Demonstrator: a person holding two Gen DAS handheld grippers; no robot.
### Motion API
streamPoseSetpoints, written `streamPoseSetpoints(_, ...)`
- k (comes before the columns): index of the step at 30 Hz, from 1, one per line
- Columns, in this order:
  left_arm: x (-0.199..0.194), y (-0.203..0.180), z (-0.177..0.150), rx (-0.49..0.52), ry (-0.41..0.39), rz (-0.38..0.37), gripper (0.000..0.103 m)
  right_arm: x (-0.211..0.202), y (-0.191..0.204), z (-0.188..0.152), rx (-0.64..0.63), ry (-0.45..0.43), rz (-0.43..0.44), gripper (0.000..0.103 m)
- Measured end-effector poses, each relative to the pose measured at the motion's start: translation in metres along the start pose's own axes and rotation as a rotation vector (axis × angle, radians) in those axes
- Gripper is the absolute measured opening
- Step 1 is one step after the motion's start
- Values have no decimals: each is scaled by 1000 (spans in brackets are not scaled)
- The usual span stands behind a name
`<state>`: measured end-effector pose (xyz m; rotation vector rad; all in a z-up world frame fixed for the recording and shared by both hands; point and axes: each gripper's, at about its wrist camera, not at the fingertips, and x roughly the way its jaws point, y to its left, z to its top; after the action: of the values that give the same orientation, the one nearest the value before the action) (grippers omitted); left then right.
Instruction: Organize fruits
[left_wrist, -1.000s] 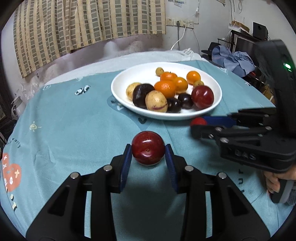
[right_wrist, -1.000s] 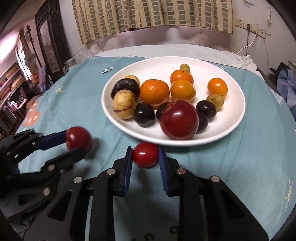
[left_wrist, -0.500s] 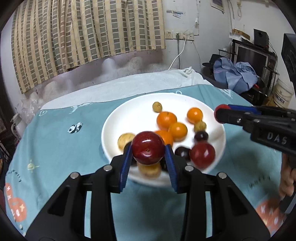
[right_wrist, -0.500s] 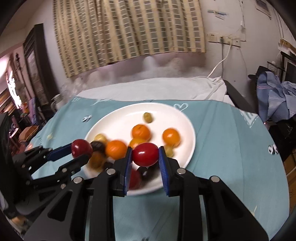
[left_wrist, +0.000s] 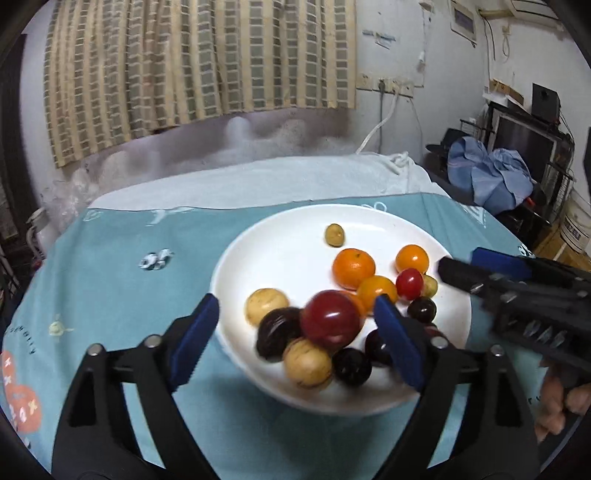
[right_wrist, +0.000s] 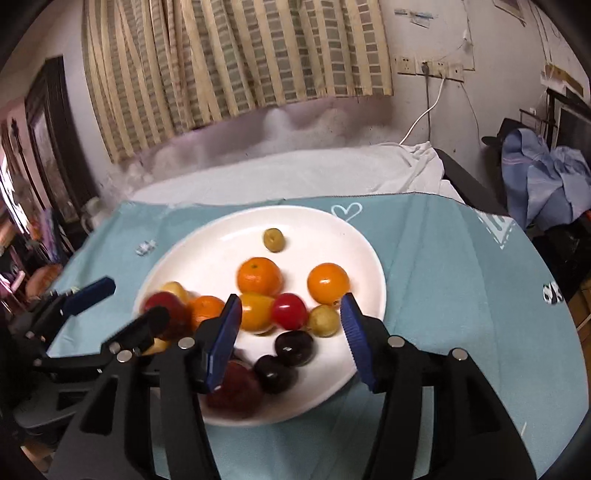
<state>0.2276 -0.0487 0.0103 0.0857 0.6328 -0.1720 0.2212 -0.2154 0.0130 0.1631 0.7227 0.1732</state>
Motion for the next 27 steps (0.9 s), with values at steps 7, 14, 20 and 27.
streamPoseSetpoints(7,-54,6,-33,-18,-27,63,101,-61,23,-34,-63,-92,-71,97)
streamPoseSetpoints(14,-103,10,-79,-55,-10,75,101,-93,53,-98,-222,-138,-207,102)
streamPoseSetpoints(20,-121,25,-102,-140,-23,68,101,-91,55,-116,-250,-98,-210,102)
streamPoseSetpoints(27,-118,21,-100,-113,-12,75,101,-83,44,-113,-157,-44,-181,102)
